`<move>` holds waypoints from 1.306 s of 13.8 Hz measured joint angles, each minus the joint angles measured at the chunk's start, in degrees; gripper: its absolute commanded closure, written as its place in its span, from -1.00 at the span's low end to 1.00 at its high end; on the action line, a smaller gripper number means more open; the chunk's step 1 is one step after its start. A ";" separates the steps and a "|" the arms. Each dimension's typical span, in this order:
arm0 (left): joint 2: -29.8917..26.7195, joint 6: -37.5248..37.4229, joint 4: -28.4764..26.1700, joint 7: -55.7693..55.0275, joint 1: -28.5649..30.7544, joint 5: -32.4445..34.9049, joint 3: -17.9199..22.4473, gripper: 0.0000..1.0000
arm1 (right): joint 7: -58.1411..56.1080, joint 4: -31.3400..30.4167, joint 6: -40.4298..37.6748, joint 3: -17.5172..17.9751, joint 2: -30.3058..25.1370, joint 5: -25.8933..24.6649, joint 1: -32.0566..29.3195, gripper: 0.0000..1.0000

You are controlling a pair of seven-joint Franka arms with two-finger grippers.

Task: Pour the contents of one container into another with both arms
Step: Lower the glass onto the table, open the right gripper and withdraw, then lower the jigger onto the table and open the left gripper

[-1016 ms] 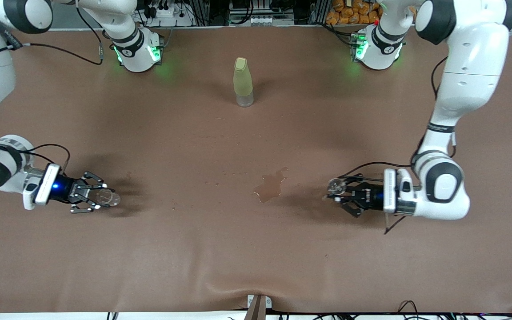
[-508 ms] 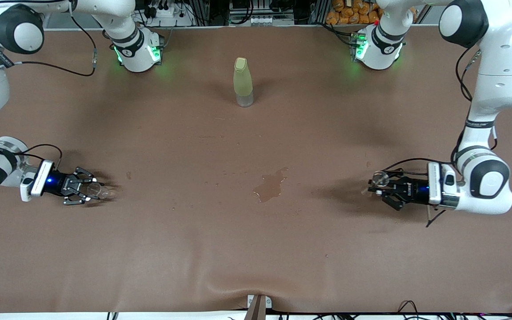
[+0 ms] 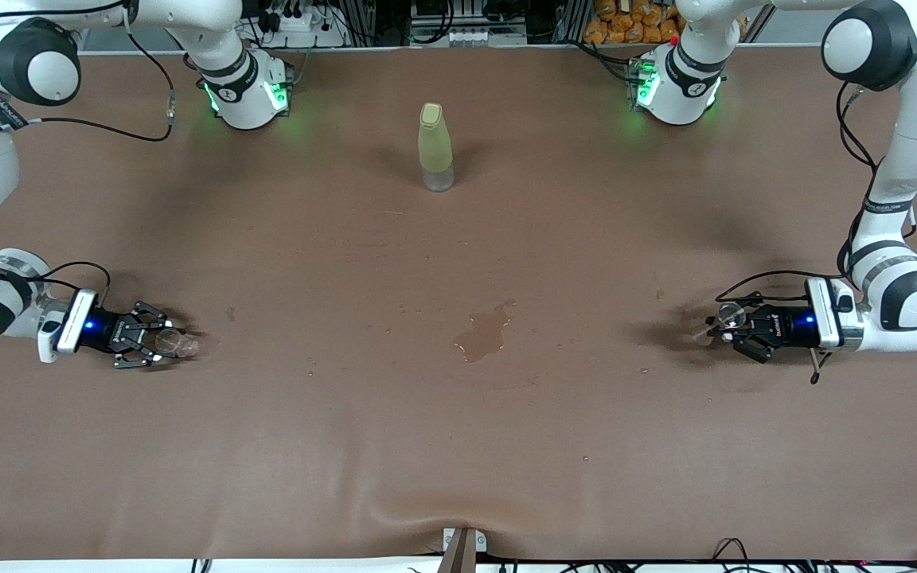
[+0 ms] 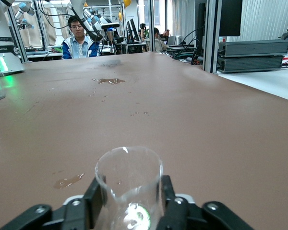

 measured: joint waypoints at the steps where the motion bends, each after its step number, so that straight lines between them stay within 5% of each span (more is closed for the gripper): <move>1: 0.83 0.01 -0.05 0.28 0.48 0.01 0.05 1.00 | -0.02 0.07 -0.01 0.00 0.07 -0.20 -0.36 -0.70; 4: 3.33 0.21 -0.09 2.95 0.76 0.01 1.29 1.00 | -0.04 0.55 -0.07 0.01 0.18 -1.17 -1.29 -0.97; 9: 5.42 0.32 -0.07 4.32 0.86 0.01 3.01 1.00 | 6.59 8.28 -2.32 0.03 -1.55 -6.42 -2.54 -1.00; 14: 5.56 0.35 0.03 4.33 0.85 0.01 3.03 0.56 | 30.97 16.28 -7.19 1.48 -7.52 -13.59 -2.03 -1.00; 18: 5.55 0.34 0.27 4.34 0.79 0.01 3.01 0.18 | 49.48 19.07 -7.92 2.09 -16.62 -18.95 4.01 -1.00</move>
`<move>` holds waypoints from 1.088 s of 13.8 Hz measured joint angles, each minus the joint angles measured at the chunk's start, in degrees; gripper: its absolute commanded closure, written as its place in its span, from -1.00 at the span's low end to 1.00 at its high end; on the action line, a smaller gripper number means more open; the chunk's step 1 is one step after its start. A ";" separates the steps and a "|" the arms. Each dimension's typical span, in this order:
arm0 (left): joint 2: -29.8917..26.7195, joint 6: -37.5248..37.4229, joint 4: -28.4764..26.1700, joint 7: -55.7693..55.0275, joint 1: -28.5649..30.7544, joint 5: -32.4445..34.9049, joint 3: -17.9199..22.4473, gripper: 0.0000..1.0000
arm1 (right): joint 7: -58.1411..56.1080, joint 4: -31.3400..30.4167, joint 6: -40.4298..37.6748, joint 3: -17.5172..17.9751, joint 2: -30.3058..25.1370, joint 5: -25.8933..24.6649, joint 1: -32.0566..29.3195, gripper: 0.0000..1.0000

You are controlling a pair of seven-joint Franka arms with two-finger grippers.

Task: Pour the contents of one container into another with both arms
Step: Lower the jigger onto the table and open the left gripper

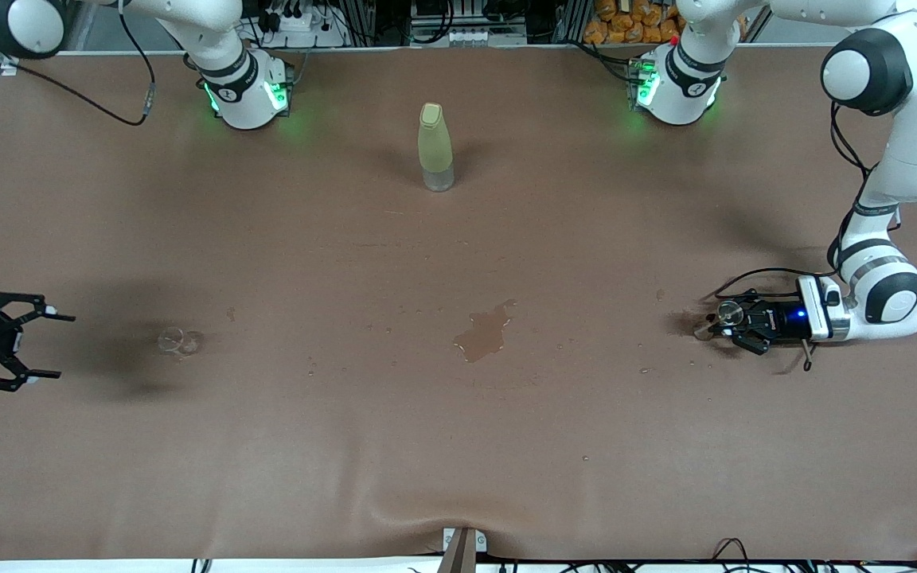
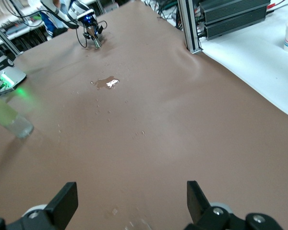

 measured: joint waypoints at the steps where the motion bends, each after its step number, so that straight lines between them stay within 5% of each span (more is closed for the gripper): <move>1: 0.00 0.00 0.11 0.00 -0.03 0.00 0.00 0.09 | 5.15 0.01 0.06 0.00 -2.77 -1.54 2.34 -1.00; 4: 0.00 0.00 0.42 0.14 -0.11 0.11 0.00 -0.13 | 16.94 -0.03 0.30 -0.06 -7.99 -5.52 7.35 -1.00; 5: -0.01 0.00 0.79 0.52 -0.11 0.62 0.01 -0.42 | 21.69 -0.03 0.49 -0.06 -9.07 -7.20 8.43 -1.00; 6: -0.08 0.03 1.29 0.89 -0.12 1.20 0.16 -0.99 | 26.46 -0.04 0.64 -0.07 -10.17 -8.64 9.41 -1.00; 10: -1.09 0.03 5.11 0.95 -0.02 5.15 2.69 -1.00 | 40.47 -0.72 2.92 -0.03 -15.85 -16.49 14.23 -1.00; 15: -5.29 1.27 8.72 0.87 -3.23 9.04 9.25 -1.00 | 57.89 -9.83 6.87 -0.02 -27.41 -27.26 18.91 -1.00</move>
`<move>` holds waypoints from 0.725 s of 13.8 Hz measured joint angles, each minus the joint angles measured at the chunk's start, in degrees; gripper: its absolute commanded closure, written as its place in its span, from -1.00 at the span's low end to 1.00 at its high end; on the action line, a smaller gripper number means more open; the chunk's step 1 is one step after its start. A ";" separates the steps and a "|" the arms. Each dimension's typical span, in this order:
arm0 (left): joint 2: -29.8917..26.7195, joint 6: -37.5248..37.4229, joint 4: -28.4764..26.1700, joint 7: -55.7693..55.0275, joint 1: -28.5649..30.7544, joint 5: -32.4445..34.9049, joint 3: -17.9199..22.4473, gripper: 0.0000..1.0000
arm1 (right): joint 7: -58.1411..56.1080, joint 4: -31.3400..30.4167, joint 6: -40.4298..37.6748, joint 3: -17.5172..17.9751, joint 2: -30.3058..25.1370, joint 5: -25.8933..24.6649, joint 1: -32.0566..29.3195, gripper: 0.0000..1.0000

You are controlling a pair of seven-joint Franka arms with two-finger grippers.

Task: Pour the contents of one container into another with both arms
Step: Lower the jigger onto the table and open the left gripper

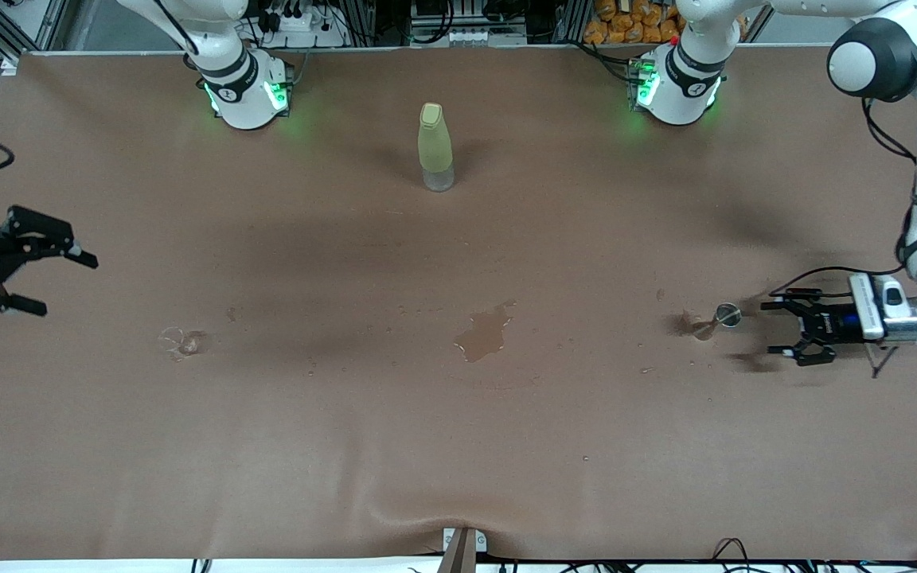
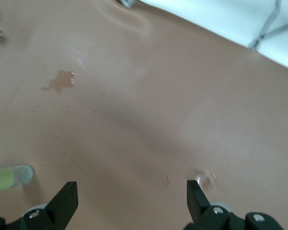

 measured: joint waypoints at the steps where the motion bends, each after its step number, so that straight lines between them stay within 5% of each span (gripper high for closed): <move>1: -1.41 0.65 1.01 -0.65 -2.39 0.11 3.12 -1.00 | 3.32 -0.96 0.01 0.00 -1.69 -3.07 1.35 -1.00; 5: -8.78 0.97 3.52 -5.99 -17.56 0.26 18.85 -1.00 | 19.78 -6.50 -0.18 -1.62 -6.52 -7.36 3.29 -1.00; 7: -12.17 1.00 3.54 -10.07 -26.52 0.37 26.96 -1.00 | 21.89 -8.58 -0.79 -6.55 -7.68 -9.37 4.81 -1.00; 10: -15.00 1.14 3.52 -22.46 -34.42 0.59 32.80 -1.00 | 22.70 -9.48 -5.53 -12.53 -7.92 -11.49 5.66 -1.00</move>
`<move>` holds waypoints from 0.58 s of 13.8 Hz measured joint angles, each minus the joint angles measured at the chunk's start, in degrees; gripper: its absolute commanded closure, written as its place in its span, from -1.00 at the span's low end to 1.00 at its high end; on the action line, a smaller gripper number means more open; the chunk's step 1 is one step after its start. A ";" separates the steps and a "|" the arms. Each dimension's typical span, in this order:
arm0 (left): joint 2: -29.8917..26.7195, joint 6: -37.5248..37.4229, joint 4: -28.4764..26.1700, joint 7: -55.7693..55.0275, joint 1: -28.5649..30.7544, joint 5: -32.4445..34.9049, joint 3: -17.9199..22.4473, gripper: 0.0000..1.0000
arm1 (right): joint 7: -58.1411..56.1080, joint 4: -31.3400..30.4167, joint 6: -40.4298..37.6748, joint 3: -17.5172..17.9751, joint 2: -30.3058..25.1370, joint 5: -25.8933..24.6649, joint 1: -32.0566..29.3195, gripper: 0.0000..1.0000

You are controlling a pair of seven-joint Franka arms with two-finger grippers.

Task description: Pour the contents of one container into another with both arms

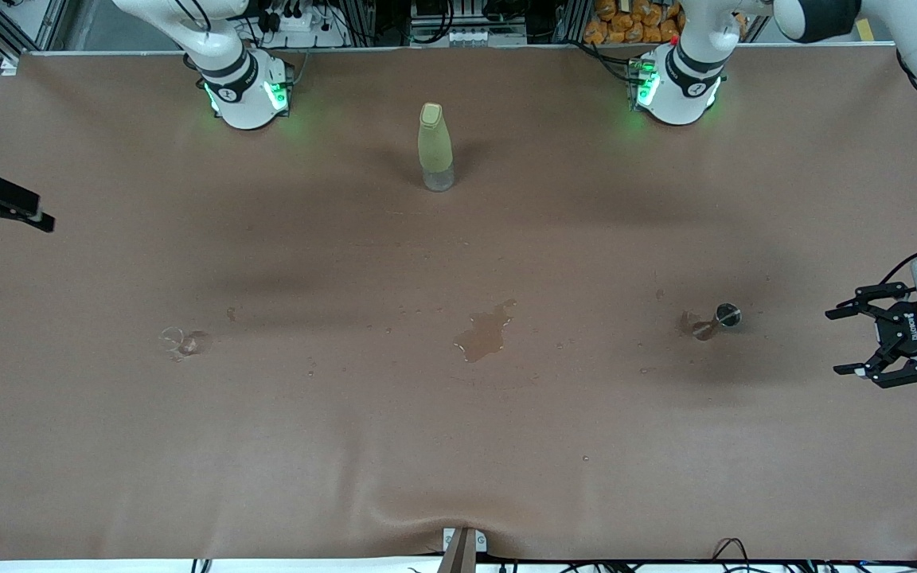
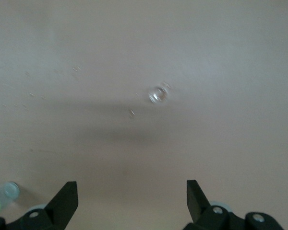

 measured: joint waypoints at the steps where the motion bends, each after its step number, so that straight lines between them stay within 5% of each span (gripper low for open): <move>1: -0.44 0.10 0.00 -3.15 -0.87 0.28 0.39 -1.00 | 2.29 -0.41 -0.67 -0.26 0.01 -1.61 0.01 -1.00; 8: -1.85 2.86 2.68 -25.72 -7.01 7.39 3.22 -1.00 | 7.24 -0.86 -0.56 -0.08 0.01 -3.32 1.63 -1.00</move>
